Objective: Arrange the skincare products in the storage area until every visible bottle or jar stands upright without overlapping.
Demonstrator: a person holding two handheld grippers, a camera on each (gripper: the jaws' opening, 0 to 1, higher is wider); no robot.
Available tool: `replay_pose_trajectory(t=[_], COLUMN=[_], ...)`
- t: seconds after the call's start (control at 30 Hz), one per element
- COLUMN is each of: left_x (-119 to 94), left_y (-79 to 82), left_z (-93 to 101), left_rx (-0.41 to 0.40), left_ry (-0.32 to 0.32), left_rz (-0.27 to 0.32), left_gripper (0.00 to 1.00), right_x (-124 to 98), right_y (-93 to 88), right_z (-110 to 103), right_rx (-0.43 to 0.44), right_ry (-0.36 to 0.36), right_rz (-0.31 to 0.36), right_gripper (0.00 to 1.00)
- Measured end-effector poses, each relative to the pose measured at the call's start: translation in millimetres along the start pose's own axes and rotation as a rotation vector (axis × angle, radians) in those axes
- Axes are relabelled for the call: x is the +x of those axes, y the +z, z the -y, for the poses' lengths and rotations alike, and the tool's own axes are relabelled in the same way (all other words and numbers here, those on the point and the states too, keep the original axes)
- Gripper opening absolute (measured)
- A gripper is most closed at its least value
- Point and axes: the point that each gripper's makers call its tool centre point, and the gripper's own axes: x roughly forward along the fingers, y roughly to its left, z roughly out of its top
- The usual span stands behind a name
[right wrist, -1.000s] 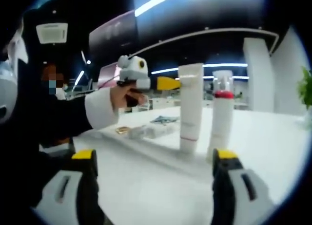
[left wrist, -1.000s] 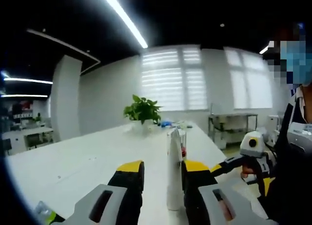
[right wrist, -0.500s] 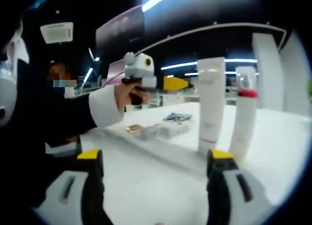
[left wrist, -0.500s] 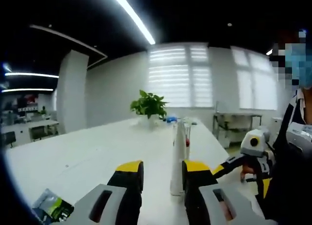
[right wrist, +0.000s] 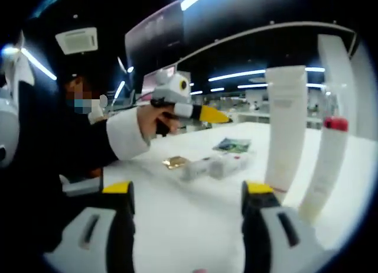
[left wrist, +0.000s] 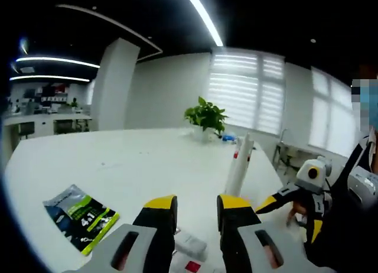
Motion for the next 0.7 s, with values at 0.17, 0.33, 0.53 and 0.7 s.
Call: replay_pose_trajectory(t=[0.17, 0.33, 0.53, 0.7], left_x=[-13, -24, -29, -29], left_y=[-14.3, -36.2, -56.4, -65.0], left_z=[-13.7, -22.1, -29.7, -24.4], left_rx=[-0.013, -0.075, -0.124, -0.164], left_ry=[0.063, 0.091, 0.096, 0.074], left_rz=[-0.042, -0.069, -0.112, -0.149], left_gripper=[0.34, 0.36, 0.36, 0.38], right_x=[16, 32, 51, 64], right_y=[-1.0, -2.9, -5.1, -9.3], right_z=[3, 2, 1, -1], right_rx=[0.019, 0.058, 0.132, 0.166], right_ry=[0.023, 0.052, 0.088, 0.125], right_rz=[-0.021, -0.042, -0.066, -0.094], right_gripper=[0.71, 0.68, 0.64, 0.59])
